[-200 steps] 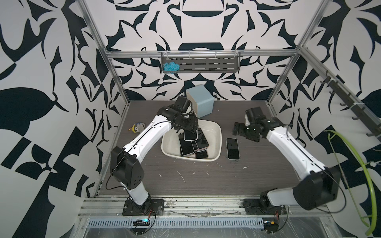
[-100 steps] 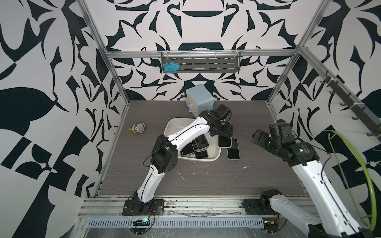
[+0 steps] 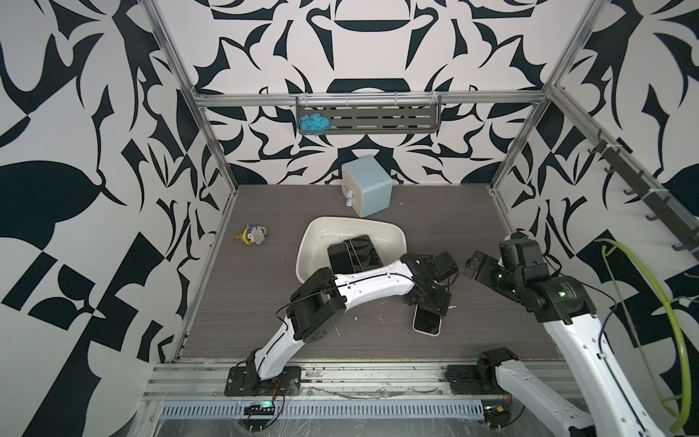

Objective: Take the phone out of the storage box
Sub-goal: Place the phone at the center of the board.

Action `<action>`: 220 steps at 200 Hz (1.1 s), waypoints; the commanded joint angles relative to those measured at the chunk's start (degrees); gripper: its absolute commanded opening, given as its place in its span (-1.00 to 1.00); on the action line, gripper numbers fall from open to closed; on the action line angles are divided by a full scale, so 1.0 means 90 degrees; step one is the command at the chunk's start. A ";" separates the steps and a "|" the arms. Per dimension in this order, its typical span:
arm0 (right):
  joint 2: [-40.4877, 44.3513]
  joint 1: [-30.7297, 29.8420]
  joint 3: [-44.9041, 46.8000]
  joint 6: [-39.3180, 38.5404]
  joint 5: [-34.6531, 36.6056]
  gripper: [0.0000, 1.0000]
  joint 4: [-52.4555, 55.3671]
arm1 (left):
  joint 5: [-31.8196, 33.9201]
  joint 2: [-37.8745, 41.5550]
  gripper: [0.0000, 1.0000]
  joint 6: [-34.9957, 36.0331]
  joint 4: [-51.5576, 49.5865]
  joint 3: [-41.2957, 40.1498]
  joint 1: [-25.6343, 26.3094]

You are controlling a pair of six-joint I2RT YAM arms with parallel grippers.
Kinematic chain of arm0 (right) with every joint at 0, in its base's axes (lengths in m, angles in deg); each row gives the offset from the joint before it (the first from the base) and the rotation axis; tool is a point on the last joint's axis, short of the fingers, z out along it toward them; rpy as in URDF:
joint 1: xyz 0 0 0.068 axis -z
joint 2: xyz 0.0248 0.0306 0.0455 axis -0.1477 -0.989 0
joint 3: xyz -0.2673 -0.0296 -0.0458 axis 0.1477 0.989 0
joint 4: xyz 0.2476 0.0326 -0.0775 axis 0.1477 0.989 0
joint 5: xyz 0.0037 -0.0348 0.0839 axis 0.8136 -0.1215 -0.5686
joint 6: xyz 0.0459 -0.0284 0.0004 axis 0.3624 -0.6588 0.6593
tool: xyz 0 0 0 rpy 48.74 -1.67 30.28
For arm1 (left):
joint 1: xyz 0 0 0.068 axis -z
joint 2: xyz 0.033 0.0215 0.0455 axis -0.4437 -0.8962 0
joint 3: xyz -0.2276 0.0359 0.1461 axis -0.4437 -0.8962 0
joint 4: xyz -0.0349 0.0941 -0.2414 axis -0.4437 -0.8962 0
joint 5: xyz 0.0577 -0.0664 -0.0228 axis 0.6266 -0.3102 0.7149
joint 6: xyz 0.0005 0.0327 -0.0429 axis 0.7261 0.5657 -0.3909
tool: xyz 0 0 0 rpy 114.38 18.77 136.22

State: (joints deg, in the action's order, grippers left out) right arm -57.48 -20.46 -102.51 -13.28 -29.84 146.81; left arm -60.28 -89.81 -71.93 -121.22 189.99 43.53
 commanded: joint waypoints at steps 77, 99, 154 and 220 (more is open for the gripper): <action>0.0497 0.0011 0.0463 -0.0246 -0.1103 0.99 -0.0102 | 0.0984 0.2428 0.61 -0.0973 0.0089 -0.2889 0.0450; 0.0295 0.0013 0.0430 -0.0361 -0.1380 0.99 -0.0177 | 0.1137 0.2745 0.63 -0.1047 0.0086 -0.3290 0.0375; -0.0218 0.0012 0.0090 -0.0440 -0.1600 0.99 -0.0401 | 0.1367 0.3234 0.67 -0.1182 0.0248 -0.4246 0.0127; -0.0619 0.0011 -0.0093 -0.0511 -0.1640 0.99 -0.0510 | 0.1336 0.3620 0.67 -0.0982 0.0811 -0.5193 -0.0767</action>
State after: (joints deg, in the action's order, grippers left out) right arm -62.14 -20.46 -100.98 -17.01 -44.13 143.86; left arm -48.33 -59.28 -81.89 -116.89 144.22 39.48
